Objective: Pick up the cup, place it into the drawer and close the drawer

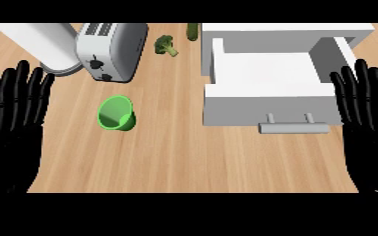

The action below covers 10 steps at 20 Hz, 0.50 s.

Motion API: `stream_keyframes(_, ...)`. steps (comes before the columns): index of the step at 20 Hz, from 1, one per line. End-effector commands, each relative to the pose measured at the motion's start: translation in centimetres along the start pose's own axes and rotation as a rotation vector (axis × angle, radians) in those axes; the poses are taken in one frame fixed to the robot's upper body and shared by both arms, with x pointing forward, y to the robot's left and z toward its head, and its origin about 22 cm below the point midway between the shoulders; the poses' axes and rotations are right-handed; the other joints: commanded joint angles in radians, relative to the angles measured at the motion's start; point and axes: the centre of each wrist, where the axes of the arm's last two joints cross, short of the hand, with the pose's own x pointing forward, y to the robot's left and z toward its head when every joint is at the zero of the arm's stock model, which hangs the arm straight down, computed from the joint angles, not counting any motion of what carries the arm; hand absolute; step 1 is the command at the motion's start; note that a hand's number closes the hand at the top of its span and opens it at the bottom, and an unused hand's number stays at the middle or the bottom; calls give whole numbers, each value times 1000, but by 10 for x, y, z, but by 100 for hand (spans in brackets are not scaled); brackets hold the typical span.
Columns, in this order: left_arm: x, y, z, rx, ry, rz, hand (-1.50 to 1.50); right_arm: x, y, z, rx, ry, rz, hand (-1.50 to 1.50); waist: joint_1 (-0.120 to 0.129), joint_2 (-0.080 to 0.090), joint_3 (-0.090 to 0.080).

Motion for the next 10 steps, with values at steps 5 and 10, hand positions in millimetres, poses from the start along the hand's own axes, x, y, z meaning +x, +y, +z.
stream_keyframes(5, -34, -11, -31, -128, -52, 69, -150, -3, -2, -4, 48, 14, -17, -150, -1, 3, -9)
stream_keyframes(10, -53, -13, -37, -102, 66, 292, -150, -3, 0, -13, 114, 95, -143, -150, 0, 4, -9)
